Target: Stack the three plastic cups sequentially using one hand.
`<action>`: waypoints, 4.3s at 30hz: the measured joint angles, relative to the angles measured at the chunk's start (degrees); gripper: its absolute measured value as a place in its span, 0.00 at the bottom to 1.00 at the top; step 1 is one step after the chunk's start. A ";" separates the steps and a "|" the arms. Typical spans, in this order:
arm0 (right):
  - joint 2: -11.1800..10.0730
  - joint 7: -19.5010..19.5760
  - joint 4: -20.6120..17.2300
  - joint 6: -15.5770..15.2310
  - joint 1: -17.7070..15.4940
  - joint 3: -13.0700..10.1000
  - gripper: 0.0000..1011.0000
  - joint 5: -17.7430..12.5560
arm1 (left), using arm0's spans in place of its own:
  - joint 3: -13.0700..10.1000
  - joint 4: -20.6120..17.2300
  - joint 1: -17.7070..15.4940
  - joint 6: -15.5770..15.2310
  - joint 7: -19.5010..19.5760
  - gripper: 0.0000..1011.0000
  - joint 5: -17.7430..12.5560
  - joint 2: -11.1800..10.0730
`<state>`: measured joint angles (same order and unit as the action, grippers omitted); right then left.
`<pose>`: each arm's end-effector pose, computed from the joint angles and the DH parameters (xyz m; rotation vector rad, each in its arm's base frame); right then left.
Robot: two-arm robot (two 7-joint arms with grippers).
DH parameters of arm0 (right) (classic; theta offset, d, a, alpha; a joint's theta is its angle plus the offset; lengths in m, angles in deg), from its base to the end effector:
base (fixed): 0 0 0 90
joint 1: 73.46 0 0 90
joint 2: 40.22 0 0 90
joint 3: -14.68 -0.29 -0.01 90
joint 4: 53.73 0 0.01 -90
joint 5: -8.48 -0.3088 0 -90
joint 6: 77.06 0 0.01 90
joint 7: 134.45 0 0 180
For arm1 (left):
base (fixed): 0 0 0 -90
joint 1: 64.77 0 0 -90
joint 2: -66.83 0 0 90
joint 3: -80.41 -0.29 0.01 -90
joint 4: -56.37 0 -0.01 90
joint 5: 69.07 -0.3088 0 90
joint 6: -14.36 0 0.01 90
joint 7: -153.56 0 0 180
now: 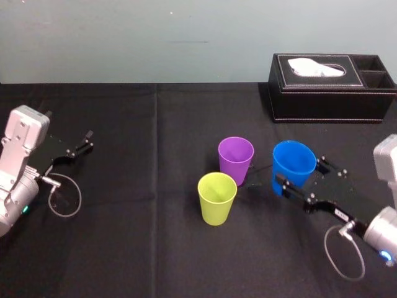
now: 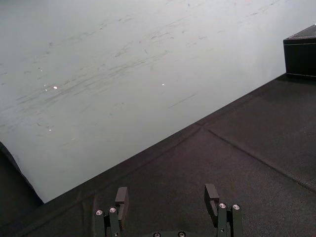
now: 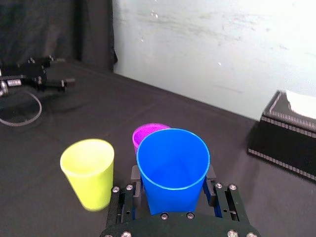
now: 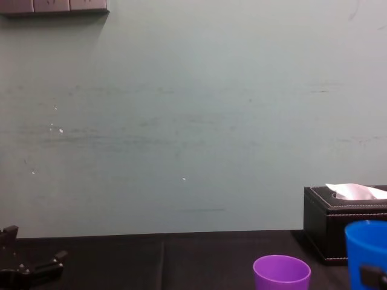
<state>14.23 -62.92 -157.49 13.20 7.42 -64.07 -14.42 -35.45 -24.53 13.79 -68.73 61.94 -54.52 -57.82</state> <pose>0.2772 -0.0790 -0.2659 -0.1674 -0.0704 -0.9424 0.3581 0.0827 -0.3022 0.3043 -0.2852 1.2480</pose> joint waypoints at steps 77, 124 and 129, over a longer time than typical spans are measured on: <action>10.16 -7.85 19.22 -2.84 23.95 11.30 0.72 0.61 | 0.00 0.00 0.00 0.00 0.00 1.00 0.00 0.00; 8.09 -7.50 14.68 -3.10 20.25 9.51 0.99 -0.15 | 0.00 0.00 0.00 0.00 0.00 1.00 0.00 0.00; 6.10 -7.53 11.73 -3.28 17.74 8.35 0.99 -0.93 | 0.00 0.00 0.00 0.00 0.00 1.00 0.00 0.00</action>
<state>20.33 -70.45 -145.76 9.92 25.16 -55.72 -15.35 -35.45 -24.53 13.79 -68.73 61.94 -54.52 -57.82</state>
